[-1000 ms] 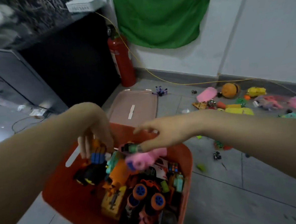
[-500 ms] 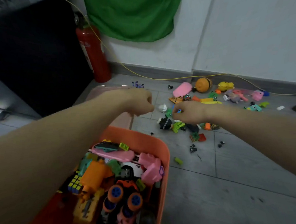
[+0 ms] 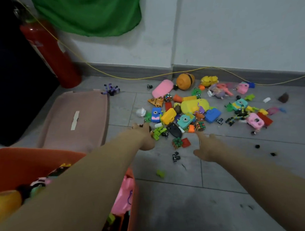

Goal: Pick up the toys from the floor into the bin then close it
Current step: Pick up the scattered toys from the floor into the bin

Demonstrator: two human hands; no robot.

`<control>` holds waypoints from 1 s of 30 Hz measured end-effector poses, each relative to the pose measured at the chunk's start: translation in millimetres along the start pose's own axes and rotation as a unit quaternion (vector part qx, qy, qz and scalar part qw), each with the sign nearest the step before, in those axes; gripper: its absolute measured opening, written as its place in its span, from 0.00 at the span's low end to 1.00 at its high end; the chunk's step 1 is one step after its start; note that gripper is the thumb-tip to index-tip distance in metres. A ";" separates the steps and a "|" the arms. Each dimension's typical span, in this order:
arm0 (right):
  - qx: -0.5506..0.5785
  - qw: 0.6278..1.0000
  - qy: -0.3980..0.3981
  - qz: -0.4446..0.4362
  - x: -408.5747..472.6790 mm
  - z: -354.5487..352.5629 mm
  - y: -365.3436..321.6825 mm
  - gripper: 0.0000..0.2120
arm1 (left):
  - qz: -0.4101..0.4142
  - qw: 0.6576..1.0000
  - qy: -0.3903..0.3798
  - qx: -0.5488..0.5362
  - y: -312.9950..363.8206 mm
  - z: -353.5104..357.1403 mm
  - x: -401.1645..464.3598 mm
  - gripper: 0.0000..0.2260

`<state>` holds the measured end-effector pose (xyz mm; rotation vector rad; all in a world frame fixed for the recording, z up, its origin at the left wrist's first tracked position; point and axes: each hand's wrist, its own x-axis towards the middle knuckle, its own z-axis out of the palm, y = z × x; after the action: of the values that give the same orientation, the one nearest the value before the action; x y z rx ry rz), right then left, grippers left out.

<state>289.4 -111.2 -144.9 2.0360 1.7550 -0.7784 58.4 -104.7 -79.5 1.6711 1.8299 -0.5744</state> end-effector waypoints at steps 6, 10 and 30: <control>-0.001 0.997 0.077 -0.002 16.4 21.2 20.1 0.17 | -0.048 0.999 -0.005 0.013 20.7 15.8 47.1 0.42; 0.033 0.992 0.116 -0.037 30.4 29.8 23.9 0.08 | -0.073 0.997 -0.002 -0.013 20.7 27.5 72.9 0.39; 0.660 0.738 -0.136 0.047 31.9 -9.2 -19.0 0.10 | -0.010 0.972 -0.164 0.168 45.6 57.6 39.6 0.17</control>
<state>275.2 -77.2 -155.2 2.3855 0.8206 -2.6339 109.7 -108.6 -145.2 1.6465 1.5727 -1.1488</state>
